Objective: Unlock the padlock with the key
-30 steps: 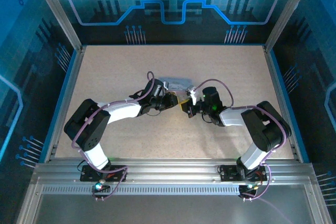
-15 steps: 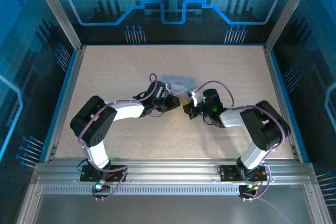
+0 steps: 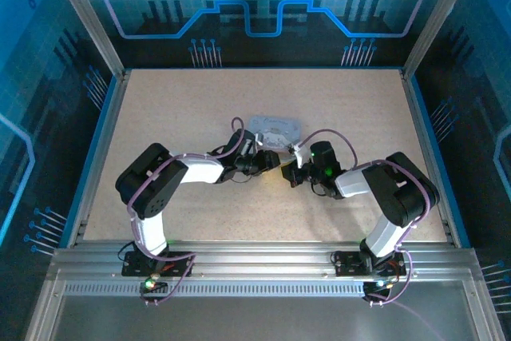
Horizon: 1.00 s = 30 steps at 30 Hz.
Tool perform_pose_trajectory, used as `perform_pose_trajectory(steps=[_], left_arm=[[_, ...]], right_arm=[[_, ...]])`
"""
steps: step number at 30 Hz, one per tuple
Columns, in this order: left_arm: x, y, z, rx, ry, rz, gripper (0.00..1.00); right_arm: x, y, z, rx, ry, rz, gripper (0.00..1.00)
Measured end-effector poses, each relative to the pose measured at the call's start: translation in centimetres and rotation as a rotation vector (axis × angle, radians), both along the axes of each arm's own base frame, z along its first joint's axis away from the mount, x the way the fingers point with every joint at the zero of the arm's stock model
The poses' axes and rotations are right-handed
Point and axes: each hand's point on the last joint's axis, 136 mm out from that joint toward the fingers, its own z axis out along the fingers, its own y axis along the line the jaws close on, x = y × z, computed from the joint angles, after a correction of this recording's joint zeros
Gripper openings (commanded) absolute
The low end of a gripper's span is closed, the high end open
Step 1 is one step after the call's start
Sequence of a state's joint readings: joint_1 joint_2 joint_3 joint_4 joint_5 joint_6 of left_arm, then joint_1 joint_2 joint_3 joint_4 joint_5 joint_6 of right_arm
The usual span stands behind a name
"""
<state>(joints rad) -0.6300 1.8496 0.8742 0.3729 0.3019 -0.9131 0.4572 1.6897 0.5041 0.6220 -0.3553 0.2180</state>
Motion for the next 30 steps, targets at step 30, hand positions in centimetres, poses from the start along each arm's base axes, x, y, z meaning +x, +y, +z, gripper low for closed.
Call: perform_pose_trajectory(steps=[30], left_arm=[[-3.3,4.6,3.8,-0.122,-0.032,0.163,0.54]], right_arm=[[-2.8,-0.3,1.4,0.022,0.235,-0.026,0.0]])
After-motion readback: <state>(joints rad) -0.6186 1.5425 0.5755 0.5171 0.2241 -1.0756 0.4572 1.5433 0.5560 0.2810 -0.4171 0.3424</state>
